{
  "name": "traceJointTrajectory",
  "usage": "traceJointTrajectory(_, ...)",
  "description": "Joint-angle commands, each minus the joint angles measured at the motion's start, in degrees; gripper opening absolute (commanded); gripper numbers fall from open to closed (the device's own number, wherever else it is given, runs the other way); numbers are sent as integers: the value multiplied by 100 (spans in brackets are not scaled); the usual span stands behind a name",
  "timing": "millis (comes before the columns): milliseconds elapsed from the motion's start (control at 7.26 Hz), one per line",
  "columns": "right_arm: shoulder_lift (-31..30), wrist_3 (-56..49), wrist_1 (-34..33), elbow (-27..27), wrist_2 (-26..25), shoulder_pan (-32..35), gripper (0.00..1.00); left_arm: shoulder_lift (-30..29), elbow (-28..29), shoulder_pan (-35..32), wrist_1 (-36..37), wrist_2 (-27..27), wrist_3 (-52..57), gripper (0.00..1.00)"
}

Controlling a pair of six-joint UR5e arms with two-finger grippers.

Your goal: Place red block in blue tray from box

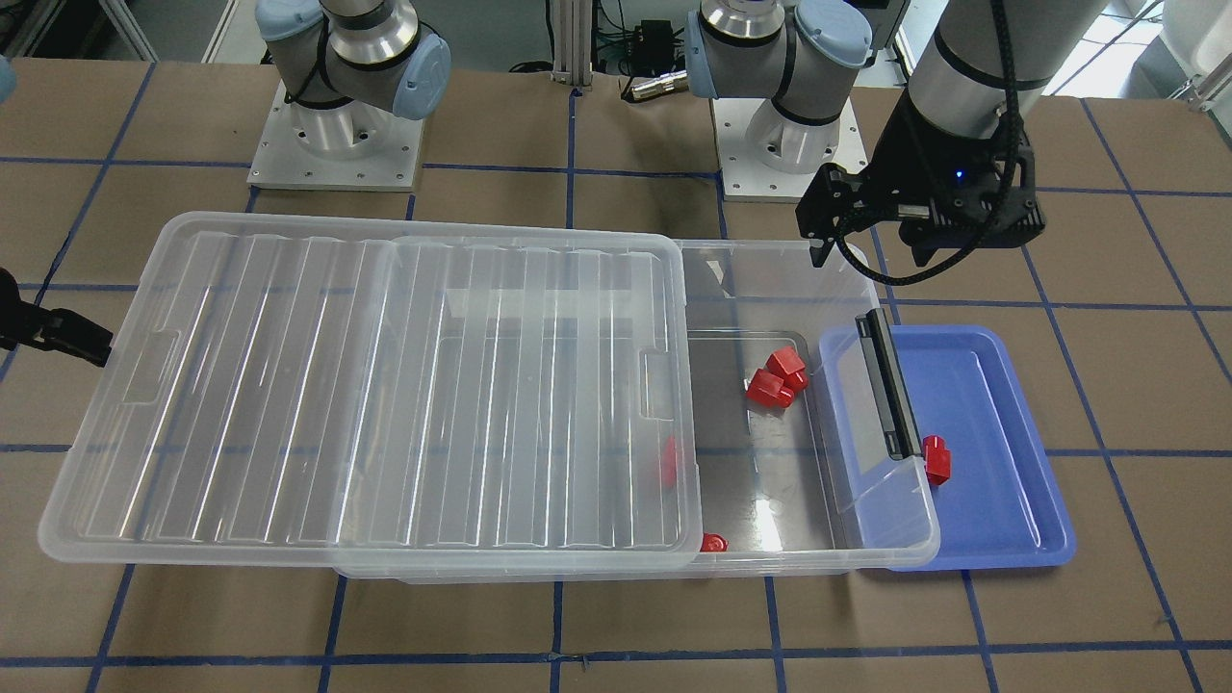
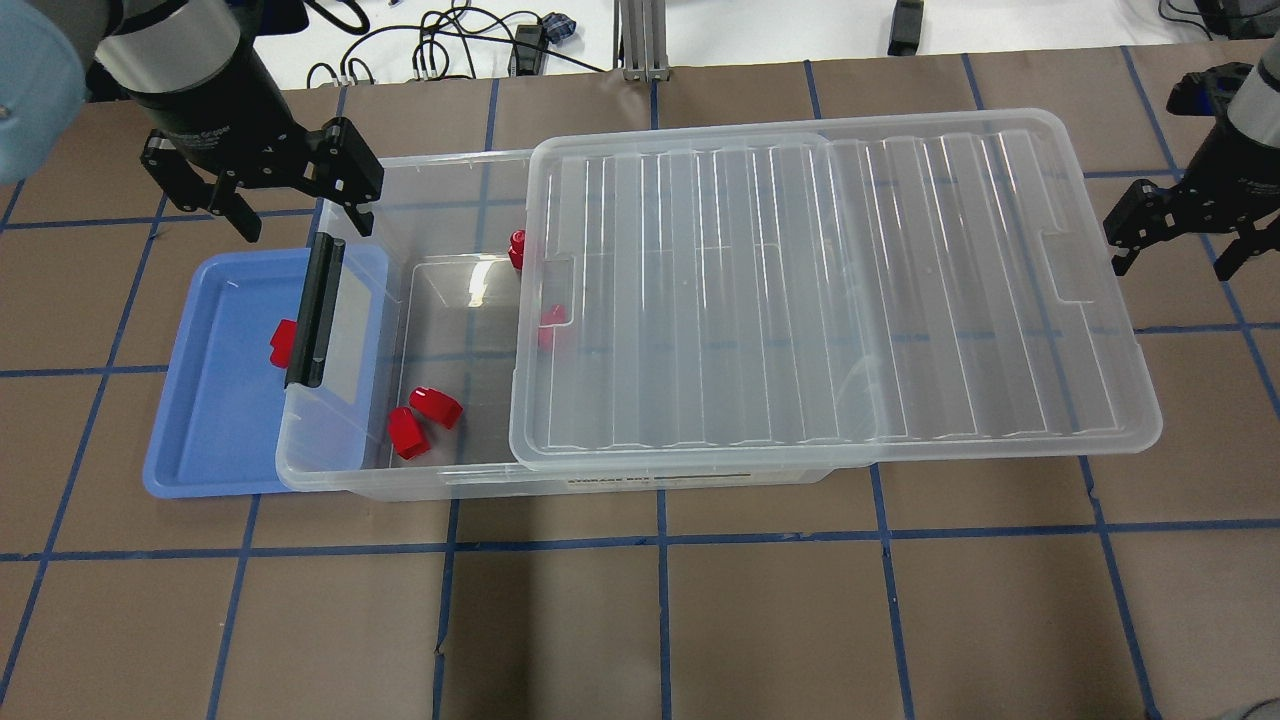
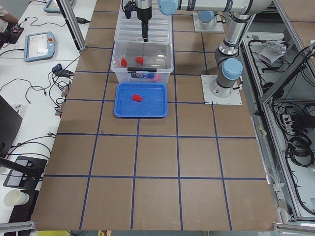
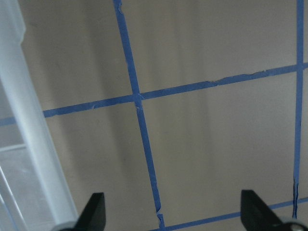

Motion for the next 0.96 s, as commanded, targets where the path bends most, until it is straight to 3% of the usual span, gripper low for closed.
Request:
traceJointTrajectory(0, -2, 12, -19, 7, 25, 286, 100, 158, 55, -17, 423, -50, 19, 100)
traceJointTrajectory(551, -2, 747, -63, 7, 51, 955, 100, 54, -331, -26, 230, -138, 11, 100)
traceJointTrajectory(826, 7, 952, -63, 7, 51, 1376, 100, 219, -253, -17, 222, -121, 37, 100)
